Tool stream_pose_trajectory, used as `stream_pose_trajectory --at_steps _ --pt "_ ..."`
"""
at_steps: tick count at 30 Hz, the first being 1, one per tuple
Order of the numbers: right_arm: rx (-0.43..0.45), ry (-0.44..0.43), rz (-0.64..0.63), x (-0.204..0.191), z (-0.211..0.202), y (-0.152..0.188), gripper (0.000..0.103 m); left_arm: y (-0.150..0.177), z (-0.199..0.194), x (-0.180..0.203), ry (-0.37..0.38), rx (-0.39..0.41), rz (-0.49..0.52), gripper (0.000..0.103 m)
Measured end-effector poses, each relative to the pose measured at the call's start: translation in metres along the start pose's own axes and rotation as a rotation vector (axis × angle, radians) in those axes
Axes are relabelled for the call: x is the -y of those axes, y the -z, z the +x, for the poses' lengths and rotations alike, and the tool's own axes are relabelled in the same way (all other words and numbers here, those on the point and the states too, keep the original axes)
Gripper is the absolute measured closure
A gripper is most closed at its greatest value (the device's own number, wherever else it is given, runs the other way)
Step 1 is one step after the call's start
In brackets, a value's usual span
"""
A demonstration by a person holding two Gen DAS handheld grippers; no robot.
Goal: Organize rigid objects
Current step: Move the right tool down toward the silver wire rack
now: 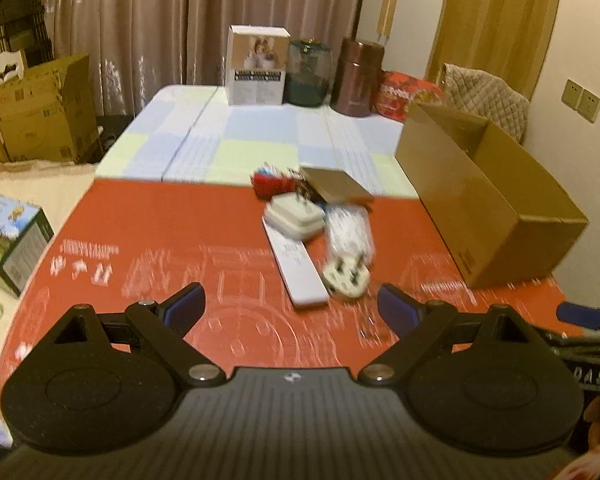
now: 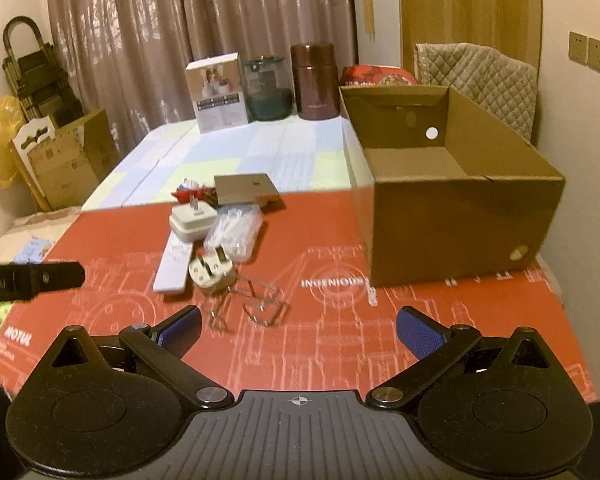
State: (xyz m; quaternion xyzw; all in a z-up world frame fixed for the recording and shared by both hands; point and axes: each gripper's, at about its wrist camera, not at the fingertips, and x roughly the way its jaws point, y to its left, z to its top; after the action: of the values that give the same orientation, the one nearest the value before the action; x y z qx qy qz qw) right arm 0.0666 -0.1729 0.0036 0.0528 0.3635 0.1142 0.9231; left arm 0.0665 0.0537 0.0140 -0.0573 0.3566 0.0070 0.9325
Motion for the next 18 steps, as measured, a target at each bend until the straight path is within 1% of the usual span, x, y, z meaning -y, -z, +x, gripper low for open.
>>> stream_pose_trajectory --at_steps 4,9,11,13,16,18 --pt "-0.004 -0.017 0.002 -0.010 0.023 -0.002 0.002 -0.014 0.025 -0.010 -0.016 0.013 0.024 0.012" --pt "-0.010 -0.041 0.003 -0.021 0.057 0.003 0.003 -0.017 0.065 -0.023 -0.027 -0.019 0.054 0.012" --pt "-0.027 -0.033 -0.002 -0.025 0.073 0.006 0.003 -0.013 0.078 -0.027 -0.027 -0.023 0.048 0.012" --pt "-0.040 -0.034 0.000 -0.027 0.086 0.010 0.003 -0.009 0.089 -0.033 -0.009 -0.025 0.031 0.012" --pt "-0.059 -0.035 0.002 -0.030 0.104 0.012 0.003 -0.004 0.104 -0.040 0.011 -0.049 0.004 0.012" --pt "-0.063 -0.029 0.007 -0.032 0.113 0.012 0.003 -0.002 0.112 -0.043 0.010 -0.067 -0.009 0.012"
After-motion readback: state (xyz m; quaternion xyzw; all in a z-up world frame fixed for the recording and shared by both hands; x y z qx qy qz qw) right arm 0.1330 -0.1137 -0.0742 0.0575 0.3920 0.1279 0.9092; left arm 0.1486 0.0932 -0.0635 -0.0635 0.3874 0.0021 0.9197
